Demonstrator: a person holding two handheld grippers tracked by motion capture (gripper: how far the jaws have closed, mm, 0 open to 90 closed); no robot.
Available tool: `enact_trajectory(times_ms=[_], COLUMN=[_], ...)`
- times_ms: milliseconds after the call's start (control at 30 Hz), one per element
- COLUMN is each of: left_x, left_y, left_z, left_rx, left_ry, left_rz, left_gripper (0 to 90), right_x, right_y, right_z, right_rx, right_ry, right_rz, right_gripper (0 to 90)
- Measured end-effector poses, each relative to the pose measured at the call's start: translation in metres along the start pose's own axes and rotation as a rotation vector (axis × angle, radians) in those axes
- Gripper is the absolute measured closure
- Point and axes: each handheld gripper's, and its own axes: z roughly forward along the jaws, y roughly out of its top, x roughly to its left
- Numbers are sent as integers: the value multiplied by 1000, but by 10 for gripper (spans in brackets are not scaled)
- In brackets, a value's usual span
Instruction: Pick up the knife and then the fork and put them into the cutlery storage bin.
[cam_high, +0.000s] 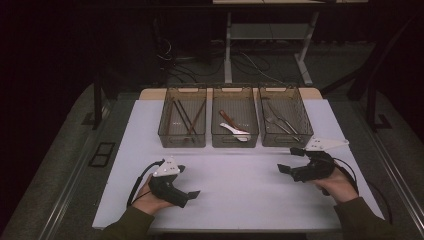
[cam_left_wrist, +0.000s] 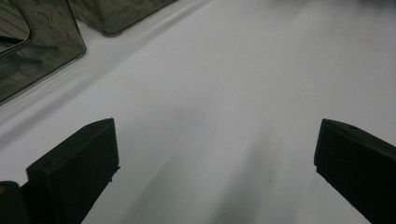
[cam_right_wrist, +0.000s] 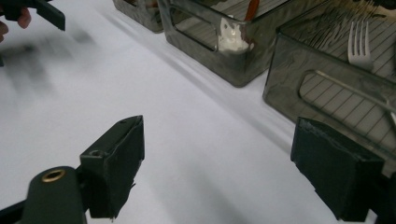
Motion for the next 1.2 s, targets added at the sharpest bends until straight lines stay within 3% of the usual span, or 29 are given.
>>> enact_trajectory(times_ms=[367, 733, 1200], left_x=[0, 0, 1], left_y=[0, 0, -1], left_z=[0, -1, 0], left_rx=[-1, -2, -8], left_ry=[0, 0, -7], left_rz=[2, 0, -2], left_gripper=[0, 0, 0], right_x=[12, 19, 19], right_y=[-23, -36, -47], right_z=[0, -1, -1], right_rx=[1, 6, 40], right_ry=[32, 29, 28], right_rz=[15, 19, 12], right_gripper=[161, 161, 161])
